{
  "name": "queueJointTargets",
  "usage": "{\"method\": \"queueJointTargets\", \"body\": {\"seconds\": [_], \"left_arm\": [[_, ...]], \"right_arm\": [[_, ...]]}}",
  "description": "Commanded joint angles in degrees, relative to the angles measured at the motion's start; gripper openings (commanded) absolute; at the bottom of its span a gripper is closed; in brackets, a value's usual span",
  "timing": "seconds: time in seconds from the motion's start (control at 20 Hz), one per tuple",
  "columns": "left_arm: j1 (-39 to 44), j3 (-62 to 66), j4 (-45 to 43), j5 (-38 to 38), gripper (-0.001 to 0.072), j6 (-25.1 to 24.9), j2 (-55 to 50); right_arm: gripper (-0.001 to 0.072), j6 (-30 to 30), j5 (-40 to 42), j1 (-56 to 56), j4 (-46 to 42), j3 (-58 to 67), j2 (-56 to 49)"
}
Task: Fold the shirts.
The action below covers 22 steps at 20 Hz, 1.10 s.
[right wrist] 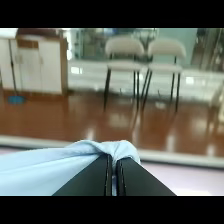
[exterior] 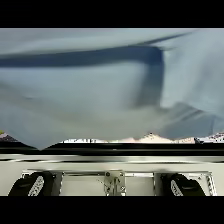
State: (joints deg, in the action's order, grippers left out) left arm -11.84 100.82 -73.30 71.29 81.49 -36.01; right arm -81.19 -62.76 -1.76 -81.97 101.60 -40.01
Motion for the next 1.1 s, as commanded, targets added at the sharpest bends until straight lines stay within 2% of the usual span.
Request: {"method": "queueJointTargets", "body": {"seconds": [0.0, 0.2, 0.35, 0.55, 0.8, 0.95, 1.05], "left_arm": [[-0.04, -4.90, -3.52, 8.26, 0.0035, 0.46, -0.87], [-0.04, -15.89, -4.35, 8.41, 0.0035, 1.33, -4.90], [-0.04, -23.30, -4.33, 7.15, 0.0035, 1.31, -13.14], [0.07, -24.09, -2.51, -0.68, 0.0035, 1.11, -29.59], [0.09, -22.99, 9.22, -21.00, 0.0036, -0.02, -44.54], [0.09, -22.99, 15.02, -29.75, 0.0036, -0.35, -50.49], [0.22, -22.99, 16.92, -30.42, 0.0037, -5.64, -53.59]], "right_arm": [[0.0069, -1.51, -14.38, 0.02, -3.56, 0.28, -5.31], [0.0070, -3.80, -22.67, 0.07, -2.91, 0.26, -18.43], [0.0070, -5.44, -21.16, 0.07, -0.68, -1.73, -30.86], [0.0070, -7.43, -10.58, 0.07, 5.86, -2.58, -46.97], [0.0070, -7.61, 9.03, 0.09, 18.51, -2.58, -57.96], [0.0070, -7.63, 14.08, 0.09, 20.68, -2.58, -62.03], [0.0070, -7.61, 13.84, 0.09, 20.63, -2.58, -64.43]]}}
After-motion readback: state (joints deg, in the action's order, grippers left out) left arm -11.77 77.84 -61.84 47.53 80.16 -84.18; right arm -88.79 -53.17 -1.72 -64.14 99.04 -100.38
